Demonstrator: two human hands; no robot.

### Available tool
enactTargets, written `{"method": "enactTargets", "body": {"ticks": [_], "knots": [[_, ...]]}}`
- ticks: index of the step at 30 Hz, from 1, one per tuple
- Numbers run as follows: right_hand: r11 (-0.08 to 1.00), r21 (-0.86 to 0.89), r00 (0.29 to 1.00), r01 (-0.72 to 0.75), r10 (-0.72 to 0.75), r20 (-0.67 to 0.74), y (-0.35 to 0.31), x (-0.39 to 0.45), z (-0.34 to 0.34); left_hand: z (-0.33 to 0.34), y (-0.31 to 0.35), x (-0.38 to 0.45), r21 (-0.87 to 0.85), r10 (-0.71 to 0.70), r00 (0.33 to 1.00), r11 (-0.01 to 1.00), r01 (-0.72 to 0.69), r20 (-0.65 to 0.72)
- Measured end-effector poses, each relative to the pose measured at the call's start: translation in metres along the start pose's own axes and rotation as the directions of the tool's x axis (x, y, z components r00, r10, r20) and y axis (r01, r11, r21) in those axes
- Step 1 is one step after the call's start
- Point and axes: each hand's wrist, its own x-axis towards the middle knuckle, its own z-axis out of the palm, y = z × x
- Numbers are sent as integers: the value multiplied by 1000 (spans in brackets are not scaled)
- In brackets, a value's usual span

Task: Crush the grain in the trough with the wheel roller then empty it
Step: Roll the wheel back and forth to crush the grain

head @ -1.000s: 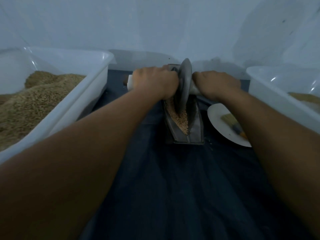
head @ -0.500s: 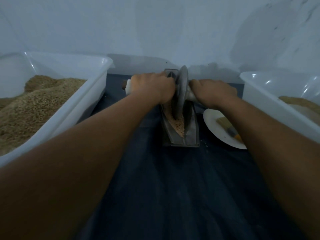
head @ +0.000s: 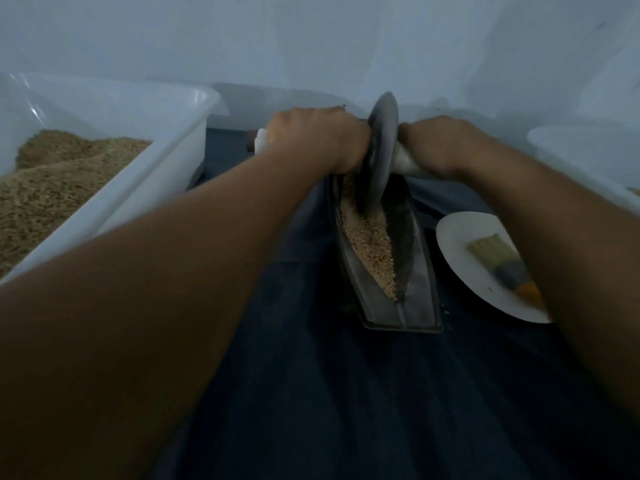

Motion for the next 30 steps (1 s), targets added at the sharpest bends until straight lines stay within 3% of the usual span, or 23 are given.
{"method": "enactTargets", "body": {"ticks": [9, 16, 19, 23, 30], "knots": [[997, -18, 997, 70, -71, -41, 6, 19, -2, -4, 2, 21, 50, 27, 995, 998, -32, 100], [990, -90, 993, 109, -113, -46, 3, 22, -8, -1, 2, 19, 19, -38, 999, 999, 37, 36], [995, -20, 994, 93, -94, -54, 6, 12, -3, -3, 10, 14, 59, -76, 997, 995, 77, -10], [989, 6, 981, 151, -149, -123, 10, -4, 10, -5, 19, 6, 151, -5, 1000, 988, 9, -21], [993, 4, 990, 115, -115, -85, 0, -25, 3, -1, 17, -21, 140, 38, 996, 990, -27, -79]]}}
